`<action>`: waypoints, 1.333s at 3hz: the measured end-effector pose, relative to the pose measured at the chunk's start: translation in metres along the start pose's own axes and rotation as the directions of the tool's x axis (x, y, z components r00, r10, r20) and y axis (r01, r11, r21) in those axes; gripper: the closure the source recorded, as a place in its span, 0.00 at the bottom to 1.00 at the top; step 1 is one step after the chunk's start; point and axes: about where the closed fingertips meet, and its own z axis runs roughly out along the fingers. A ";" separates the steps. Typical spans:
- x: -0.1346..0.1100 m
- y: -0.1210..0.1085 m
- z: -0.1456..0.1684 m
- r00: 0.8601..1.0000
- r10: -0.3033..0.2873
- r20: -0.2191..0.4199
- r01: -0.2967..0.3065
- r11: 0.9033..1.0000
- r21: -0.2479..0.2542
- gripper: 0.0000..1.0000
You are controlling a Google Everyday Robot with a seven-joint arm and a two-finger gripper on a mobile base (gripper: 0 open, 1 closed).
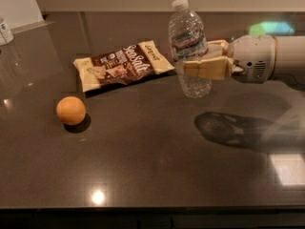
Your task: Place water bottle upright
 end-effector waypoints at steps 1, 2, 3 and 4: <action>0.014 -0.004 0.004 0.999 -0.028 0.034 0.029 0.999 -0.035 1.00; 0.028 -0.009 0.007 0.998 -0.034 0.047 0.036 0.998 -0.047 1.00; 0.043 -0.014 0.008 0.998 -0.013 0.054 0.015 0.999 -0.044 1.00; 0.053 -0.017 0.009 0.998 0.008 0.065 -0.005 0.999 -0.043 1.00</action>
Offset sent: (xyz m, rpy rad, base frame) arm 0.0119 -0.0046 -0.0504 0.0562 -0.0475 0.0495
